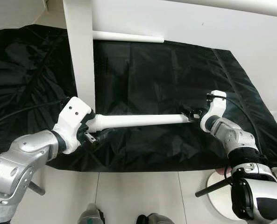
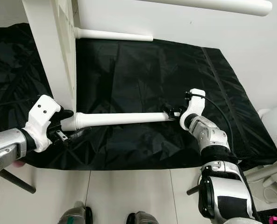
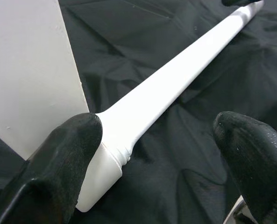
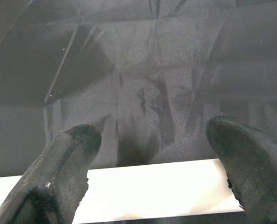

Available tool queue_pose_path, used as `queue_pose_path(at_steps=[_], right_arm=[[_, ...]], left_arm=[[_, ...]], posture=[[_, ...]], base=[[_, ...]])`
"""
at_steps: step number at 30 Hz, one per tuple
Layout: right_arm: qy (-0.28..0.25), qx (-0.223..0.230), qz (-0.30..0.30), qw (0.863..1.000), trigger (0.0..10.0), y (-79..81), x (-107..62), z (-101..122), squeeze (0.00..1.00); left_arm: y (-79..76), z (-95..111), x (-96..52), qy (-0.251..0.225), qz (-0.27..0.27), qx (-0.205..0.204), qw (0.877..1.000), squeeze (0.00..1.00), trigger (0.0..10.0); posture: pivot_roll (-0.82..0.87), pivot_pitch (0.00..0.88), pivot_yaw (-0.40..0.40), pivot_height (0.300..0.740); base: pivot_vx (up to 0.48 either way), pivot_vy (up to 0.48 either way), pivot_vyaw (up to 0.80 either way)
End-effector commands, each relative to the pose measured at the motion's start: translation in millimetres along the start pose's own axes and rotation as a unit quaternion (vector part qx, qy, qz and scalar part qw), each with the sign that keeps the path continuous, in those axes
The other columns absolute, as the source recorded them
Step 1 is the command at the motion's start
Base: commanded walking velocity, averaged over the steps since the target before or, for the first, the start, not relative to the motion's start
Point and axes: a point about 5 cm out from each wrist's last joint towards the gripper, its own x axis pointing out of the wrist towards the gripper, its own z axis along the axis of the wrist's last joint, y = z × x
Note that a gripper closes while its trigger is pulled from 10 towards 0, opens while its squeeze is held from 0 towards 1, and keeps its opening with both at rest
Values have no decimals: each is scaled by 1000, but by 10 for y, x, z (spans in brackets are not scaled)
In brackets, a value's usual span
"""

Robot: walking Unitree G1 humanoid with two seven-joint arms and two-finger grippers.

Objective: Building children table

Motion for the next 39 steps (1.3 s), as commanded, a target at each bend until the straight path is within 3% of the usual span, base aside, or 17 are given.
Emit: queue_pose_path(at_steps=[1, 14, 18, 25, 28, 30, 31, 36, 39], right_arm=[[62, 27, -49, 996, 10000, -258, -143, -309, 0], [100, 45, -47, 993, 10000, -259, -259, -526, 0], [112, 48, -34, 992, 10000, -169, -311, -643, 0], [86, 39, -41, 995, 10000, -157, -341, -560, 0], [9, 29, -32, 999, 10000, -126, -335, -369, 0], [-62, -8, -30, 998, 10000, -98, -357, -228, 0], [-62, -8, -30, 998, 10000, -98, -357, -228, 0], [-180, -76, -26, 980, 10000, 13, -438, 6, 0], [-232, -83, -37, 969, 10000, 49, -478, 125, 0]], left_arm=[[176, -67, -27, 22, 69, 10, 997, 0, 10000], [293, -122, -32, 29, 96, 19, 995, 0, 10000], [446, -151, -41, 27, 148, 15, 989, 0, 10000], [579, -184, -41, 34, 195, 16, 980, 0, 10000], [549, -165, -42, 29, 189, 19, 981, 0, 10000], [508, -148, -43, 25, 179, 27, 983, 0, 10000], [508, -148, -43, 25, 179, 27, 983, 0, 10000], [430, -93, -58, -2, 145, 8, 989, 0, 10000], [343, -34, -83, -28, 112, -5, 993, 0, 10000]], posture=[[26, 100, -77, 740], [21, 100, -84, 740], [18, 100, -84, 740], [18, 101, -82, 740], [19, 100, -78, 740], [21, 100, -77, 740], [21, 100, -77, 740], [30, 96, -74, 740], [30, 94, -73, 740]], base=[[0, 0, 0], [0, 0, 0], [0, 0, 0], [0, 0, 0], [0, 0, 0], [0, 0, 0], [0, 0, 0], [0, 0, 0], [0, 0, 0]])
